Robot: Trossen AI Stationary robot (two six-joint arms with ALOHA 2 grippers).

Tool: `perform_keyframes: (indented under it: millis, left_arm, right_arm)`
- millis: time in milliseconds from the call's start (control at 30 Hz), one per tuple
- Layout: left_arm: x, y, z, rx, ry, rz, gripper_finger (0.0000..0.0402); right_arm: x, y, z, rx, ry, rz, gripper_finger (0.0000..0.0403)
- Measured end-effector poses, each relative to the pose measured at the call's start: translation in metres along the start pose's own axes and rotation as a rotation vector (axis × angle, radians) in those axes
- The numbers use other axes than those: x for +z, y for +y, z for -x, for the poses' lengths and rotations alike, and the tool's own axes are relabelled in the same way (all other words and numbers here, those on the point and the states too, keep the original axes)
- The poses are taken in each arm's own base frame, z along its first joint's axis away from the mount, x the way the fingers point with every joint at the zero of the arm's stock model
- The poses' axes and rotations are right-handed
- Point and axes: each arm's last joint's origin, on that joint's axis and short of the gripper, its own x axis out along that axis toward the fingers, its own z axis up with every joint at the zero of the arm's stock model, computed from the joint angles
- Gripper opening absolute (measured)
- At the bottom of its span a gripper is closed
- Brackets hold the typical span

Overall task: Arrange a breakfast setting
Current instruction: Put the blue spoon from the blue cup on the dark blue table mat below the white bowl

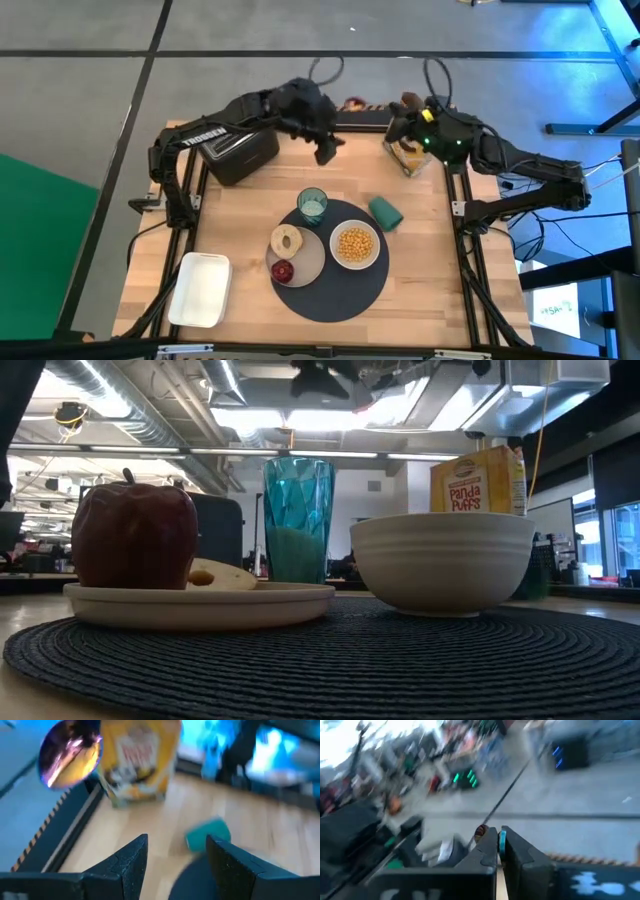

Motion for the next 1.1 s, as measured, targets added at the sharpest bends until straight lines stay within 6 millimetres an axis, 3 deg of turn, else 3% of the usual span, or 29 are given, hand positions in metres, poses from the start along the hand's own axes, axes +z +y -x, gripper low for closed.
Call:
perform_keyframes:
  millis: [167, 367, 633, 867, 1100]
  left_arm:
    - [0.023, 0.004, 0.026, 0.081, -0.251, 0.109, 0.0195]
    - [0.054, 0.004, 0.048, -0.025, -0.593, 0.174, 0.0188]
    - [0.064, 0.008, 0.054, -0.126, -0.707, 0.243, 0.0158]
    - [0.08, 0.004, 0.065, -0.231, -0.936, 0.143, 0.0136]
    - [0.081, -0.004, 0.046, -0.302, -0.949, 0.094, 0.0129]
  right_arm:
    - [0.014, 0.011, 0.008, -0.085, -0.226, -0.047, 0.0001]
    - [0.011, 0.019, 0.005, 0.18, -0.409, -0.071, 0.0001]
    - [-0.011, 0.011, 0.005, 0.44, -0.66, -0.155, 0.0001]
    - [-0.017, 0.01, -0.006, 0.597, -0.782, -0.157, 0.0001]
    - [-0.014, 0.017, -0.023, 0.74, -0.907, -0.115, 0.0001]
